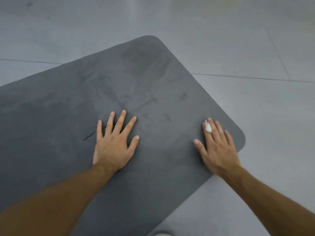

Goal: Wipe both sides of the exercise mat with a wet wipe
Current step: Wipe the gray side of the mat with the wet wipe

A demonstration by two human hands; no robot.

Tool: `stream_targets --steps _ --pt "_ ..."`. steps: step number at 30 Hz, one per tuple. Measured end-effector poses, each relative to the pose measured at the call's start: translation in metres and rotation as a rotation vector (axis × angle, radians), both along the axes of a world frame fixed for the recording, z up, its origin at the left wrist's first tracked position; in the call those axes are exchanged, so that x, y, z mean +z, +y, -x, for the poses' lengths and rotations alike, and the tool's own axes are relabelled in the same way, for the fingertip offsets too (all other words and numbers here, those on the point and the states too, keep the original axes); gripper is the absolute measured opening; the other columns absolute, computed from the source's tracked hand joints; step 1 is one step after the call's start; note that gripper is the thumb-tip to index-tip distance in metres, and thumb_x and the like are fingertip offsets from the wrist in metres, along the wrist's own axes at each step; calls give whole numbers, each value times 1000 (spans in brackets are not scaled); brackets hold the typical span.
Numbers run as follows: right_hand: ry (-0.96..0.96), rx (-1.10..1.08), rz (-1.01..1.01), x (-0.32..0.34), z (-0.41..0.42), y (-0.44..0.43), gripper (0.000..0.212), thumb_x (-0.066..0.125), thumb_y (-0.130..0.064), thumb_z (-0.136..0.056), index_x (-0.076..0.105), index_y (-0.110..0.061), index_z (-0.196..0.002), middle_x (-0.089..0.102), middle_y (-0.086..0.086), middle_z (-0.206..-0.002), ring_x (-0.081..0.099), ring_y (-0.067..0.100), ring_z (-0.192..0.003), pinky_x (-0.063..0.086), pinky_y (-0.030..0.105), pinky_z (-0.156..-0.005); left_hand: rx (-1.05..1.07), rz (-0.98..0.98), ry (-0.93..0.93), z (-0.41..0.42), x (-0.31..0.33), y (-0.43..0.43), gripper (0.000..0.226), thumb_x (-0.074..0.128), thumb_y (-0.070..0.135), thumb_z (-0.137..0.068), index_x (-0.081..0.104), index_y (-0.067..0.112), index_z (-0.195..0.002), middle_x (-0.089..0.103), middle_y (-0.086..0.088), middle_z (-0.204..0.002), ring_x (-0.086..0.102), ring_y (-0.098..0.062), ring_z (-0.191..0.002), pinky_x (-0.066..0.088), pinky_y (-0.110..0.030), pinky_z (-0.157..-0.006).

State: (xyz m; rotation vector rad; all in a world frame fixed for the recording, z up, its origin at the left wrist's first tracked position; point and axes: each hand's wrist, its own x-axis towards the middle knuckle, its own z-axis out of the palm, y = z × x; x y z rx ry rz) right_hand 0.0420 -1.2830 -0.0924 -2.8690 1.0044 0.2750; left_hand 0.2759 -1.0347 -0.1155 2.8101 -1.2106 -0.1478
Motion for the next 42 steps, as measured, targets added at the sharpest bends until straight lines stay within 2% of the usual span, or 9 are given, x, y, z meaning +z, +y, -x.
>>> stream_targets --steps 5,8,13,18,20,25,32,36,42 --pt "18 -162 -108 10 -19 -34 103 -5 -79 -88 9 -12 -166 3 5 -175 -2 21 -160 2 39 -130 -8 4 4 0 0 -1 67 19 64 -101 18 39 -164 8 4 -174 3 -27 -160 7 -61 -126" --pt "-23 48 -98 5 -41 8 95 4 -71 -97 13 -6 -165 9 10 -173 0 24 -161 -1 38 -130 -5 -2 -2 1 0 0 67 19 63 -102 18 39 -164 8 4 -174 4 -27 -160 8 -61 -126" --pt "-77 522 -146 2 -50 91 82 30 -63 -105 24 -6 -163 15 11 -172 2 27 -161 15 49 -128 -11 -9 -10 -1 -1 0 65 22 60 -103 20 37 -164 10 4 -174 6 -27 -160 9 -61 -126" --pt "9 914 -59 3 -44 130 83 24 -69 -105 18 -11 -165 11 7 -174 0 22 -161 7 43 -129 -48 6 -4 -8 0 4 63 25 59 -103 28 37 -162 19 2 -172 16 -29 -158 15 -61 -124" --pt "-24 856 -43 -1 -53 113 82 26 -68 -105 19 -13 -165 14 5 -173 4 20 -161 11 43 -128 -76 1 -10 -14 2 7 63 26 60 -103 30 38 -161 24 3 -170 21 -29 -156 19 -59 -122" --pt "-50 327 25 -6 -88 41 80 15 -68 -104 23 -17 -165 19 1 -172 9 18 -160 10 42 -129 -196 -24 -26 -39 7 18 62 30 62 -103 35 37 -159 30 5 -168 33 -27 -149 28 -50 -114" --pt "4 -45 -83 2 -119 -12 93 8 -75 -98 9 -12 -166 4 6 -174 0 20 -160 3 38 -128 -287 -27 22 -60 6 33 63 21 59 -106 24 33 -164 18 5 -172 20 -19 -157 18 -47 -126" --pt "-95 262 -67 -3 -131 52 89 20 -68 -101 26 -4 -162 18 13 -171 10 28 -160 7 41 -129 -286 -8 33 -61 4 36 63 20 56 -107 20 31 -164 12 5 -173 9 -16 -159 13 -47 -129" --pt "-31 797 -163 1 -109 162 87 26 -70 -104 22 -8 -164 10 10 -173 -4 25 -161 10 47 -130 -248 21 43 -65 3 40 58 25 42 -108 28 25 -163 16 2 -172 10 -16 -159 15 -43 -129"
